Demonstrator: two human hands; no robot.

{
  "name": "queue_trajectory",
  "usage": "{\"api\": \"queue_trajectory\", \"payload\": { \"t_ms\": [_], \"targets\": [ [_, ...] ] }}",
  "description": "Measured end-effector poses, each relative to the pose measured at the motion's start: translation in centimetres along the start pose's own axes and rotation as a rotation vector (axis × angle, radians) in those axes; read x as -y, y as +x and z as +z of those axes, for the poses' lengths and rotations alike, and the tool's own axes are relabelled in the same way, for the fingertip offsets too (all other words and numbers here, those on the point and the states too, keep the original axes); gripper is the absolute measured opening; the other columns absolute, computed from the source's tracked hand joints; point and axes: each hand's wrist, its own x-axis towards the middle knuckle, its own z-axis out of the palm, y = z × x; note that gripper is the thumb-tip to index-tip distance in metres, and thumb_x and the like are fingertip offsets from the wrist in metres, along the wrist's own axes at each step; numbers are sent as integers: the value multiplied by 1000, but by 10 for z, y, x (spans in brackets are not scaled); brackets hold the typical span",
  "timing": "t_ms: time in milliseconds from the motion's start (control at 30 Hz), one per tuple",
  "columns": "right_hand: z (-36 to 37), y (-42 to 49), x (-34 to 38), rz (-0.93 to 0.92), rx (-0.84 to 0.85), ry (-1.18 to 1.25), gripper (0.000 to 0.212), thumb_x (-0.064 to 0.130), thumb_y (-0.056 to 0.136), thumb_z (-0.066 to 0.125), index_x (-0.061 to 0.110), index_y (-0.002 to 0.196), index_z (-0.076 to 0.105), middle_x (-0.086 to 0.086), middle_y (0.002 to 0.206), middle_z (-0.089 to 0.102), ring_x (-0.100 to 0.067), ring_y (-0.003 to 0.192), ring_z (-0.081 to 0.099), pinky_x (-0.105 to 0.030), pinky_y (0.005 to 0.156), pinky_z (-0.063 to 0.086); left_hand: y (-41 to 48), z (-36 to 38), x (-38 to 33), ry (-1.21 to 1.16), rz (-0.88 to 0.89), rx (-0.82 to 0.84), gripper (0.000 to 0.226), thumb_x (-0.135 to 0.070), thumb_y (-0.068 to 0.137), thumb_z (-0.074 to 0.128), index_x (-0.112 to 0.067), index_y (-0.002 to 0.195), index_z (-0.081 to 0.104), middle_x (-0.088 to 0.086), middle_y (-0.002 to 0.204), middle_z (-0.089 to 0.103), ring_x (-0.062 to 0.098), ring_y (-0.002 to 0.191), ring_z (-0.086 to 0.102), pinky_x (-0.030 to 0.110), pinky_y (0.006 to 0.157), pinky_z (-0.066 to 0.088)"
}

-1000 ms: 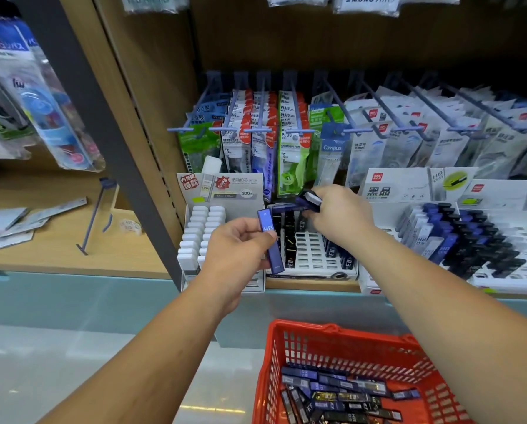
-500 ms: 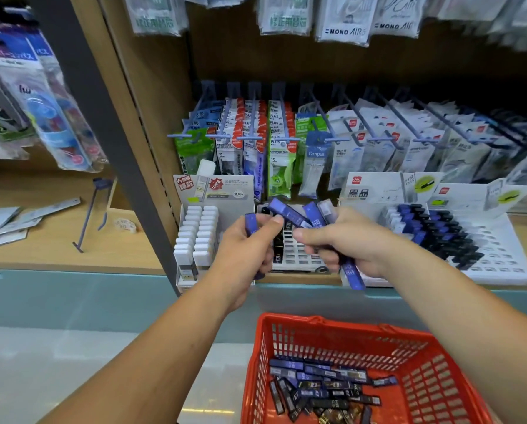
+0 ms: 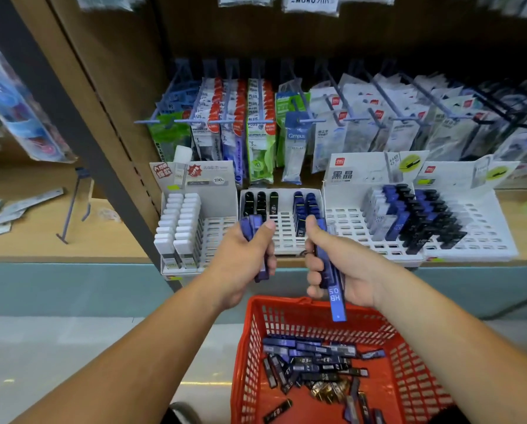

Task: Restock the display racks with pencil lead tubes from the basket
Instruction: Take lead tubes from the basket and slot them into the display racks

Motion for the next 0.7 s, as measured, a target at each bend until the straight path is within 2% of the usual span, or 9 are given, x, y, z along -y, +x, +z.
{"api": "queue_trajectory", "payload": {
  "t_ms": [100,167,233,333,433,500,600,667,700],
  "targets": [
    [0,5,1,-1,-36,84,50,69,84,66,21,81,51,1,60,40,-16,45,36,-27,44,40,-6,10,1,103,9,69,25,-30,103,63,-14,88,52,-3,57,39,15,46,34,26,45,35],
    [0,9,4,-73,-73,211,43,60,89,68,21,80,50,1,59,41,-15,44,37,-26,42,37,-9,16,2,182,20,108,27,-30,98,71,-14,84,55,-13,51,45,4,41,39,16,43,34],
    [0,12,9,-154,-77,326,36,50,94,66,20,80,52,0,61,44,-16,47,42,-29,45,41,-10,21,4,242,41,185,29,-30,93,77,-10,81,60,-17,50,50,-3,40,42,11,43,34],
    [0,14,11,-232,-31,411,33,44,99,61,16,82,55,-2,68,47,-19,57,47,-34,55,50,-10,24,5,251,44,205,32,-27,83,87,-7,85,62,-10,60,59,1,53,55,14,54,45],
    [0,14,11,-258,1,405,38,46,100,57,13,83,55,-6,71,51,-22,62,51,-38,62,53,-7,22,9,272,18,191,37,-24,74,94,-9,90,65,-3,76,66,10,72,64,28,75,60],
    [-1,13,13,-292,19,427,30,41,104,52,13,93,57,-5,76,55,-22,66,57,-40,66,55,-7,19,10,312,16,207,41,-28,72,94,-13,99,68,0,80,68,15,74,66,39,81,61],
    [-7,10,15,-320,-2,456,25,35,108,46,12,105,56,-9,82,65,-26,74,68,-43,75,61,-11,14,6,345,-14,307,31,-22,84,86,-11,105,68,3,82,73,15,74,71,29,73,58],
    [-12,10,16,-330,-36,451,25,32,110,43,11,102,56,-11,84,69,-27,78,72,-45,79,62,-16,11,1,437,-43,395,19,-18,93,77,-12,107,65,7,84,79,17,75,74,28,75,56],
    [-15,10,16,-331,-48,435,24,30,110,43,12,100,55,-11,83,70,-27,79,72,-45,81,61,-17,9,-1,465,-56,417,15,-17,96,72,-12,107,63,10,83,79,18,69,72,26,69,54]
  ]
}}
